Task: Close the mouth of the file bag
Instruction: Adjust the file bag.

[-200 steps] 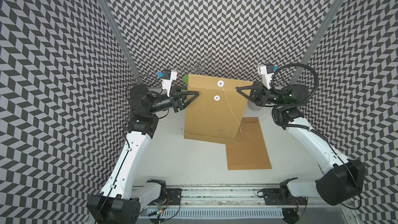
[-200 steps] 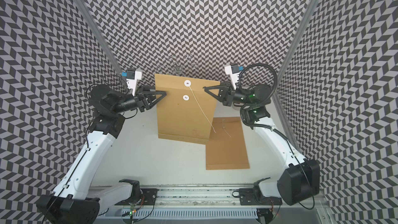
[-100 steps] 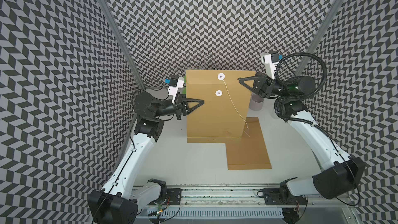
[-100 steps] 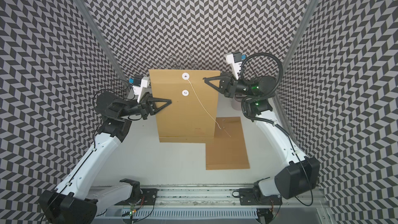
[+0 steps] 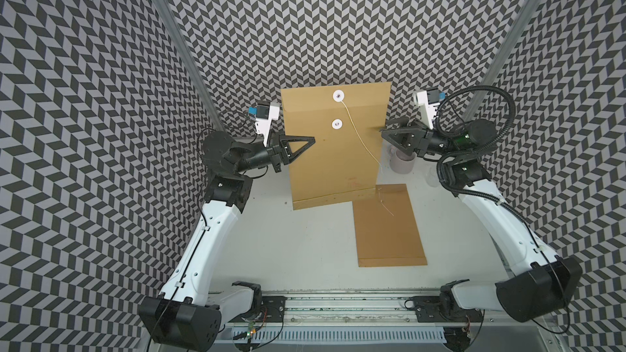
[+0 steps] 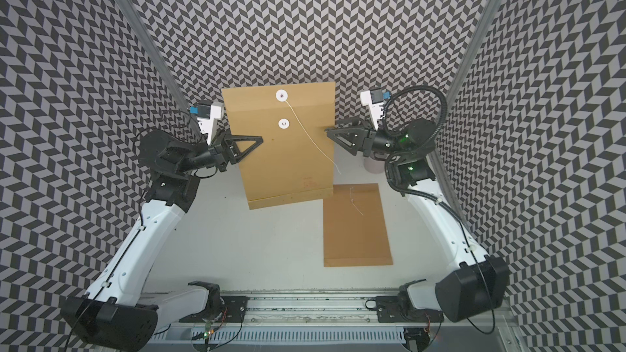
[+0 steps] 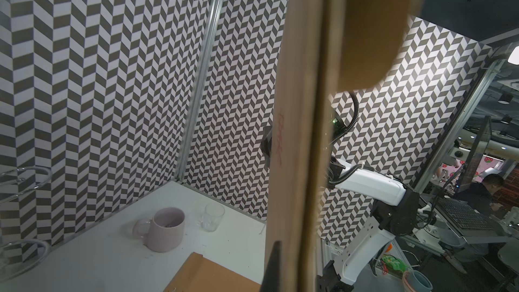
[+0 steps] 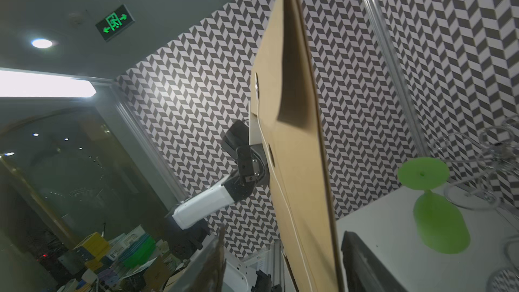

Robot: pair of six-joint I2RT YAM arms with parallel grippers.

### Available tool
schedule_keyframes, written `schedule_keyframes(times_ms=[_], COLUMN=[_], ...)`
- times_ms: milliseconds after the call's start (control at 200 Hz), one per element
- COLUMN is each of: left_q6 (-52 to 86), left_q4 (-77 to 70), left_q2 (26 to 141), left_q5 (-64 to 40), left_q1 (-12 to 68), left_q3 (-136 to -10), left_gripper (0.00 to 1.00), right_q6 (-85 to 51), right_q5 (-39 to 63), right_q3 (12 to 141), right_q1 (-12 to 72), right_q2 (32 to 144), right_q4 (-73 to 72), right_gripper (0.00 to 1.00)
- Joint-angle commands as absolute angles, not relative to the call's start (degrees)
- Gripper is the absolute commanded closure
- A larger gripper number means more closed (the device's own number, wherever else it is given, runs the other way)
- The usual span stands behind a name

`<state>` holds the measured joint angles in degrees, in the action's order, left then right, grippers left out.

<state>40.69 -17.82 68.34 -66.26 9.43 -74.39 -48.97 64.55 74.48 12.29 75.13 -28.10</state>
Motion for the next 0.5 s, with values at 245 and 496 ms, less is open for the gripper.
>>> schedule_keyframes(times_ms=[245,496], left_q6=[45.2,44.3], left_q4=[-20.2,-19.8], left_q2=[71.6,73.2], left_q5=[-66.1,-70.4], left_q1=[9.3,13.0], left_q3=[-78.3,-79.2], left_gripper=[1.00,1.00], right_q6=[-35.5,-37.6], right_q5=[61.0,65.7], right_q3=[63.5,68.5], right_q1=[10.8,15.6], right_q2=[68.2,74.6], right_q4=[-25.9,-30.3], right_gripper=[0.28,0.31])
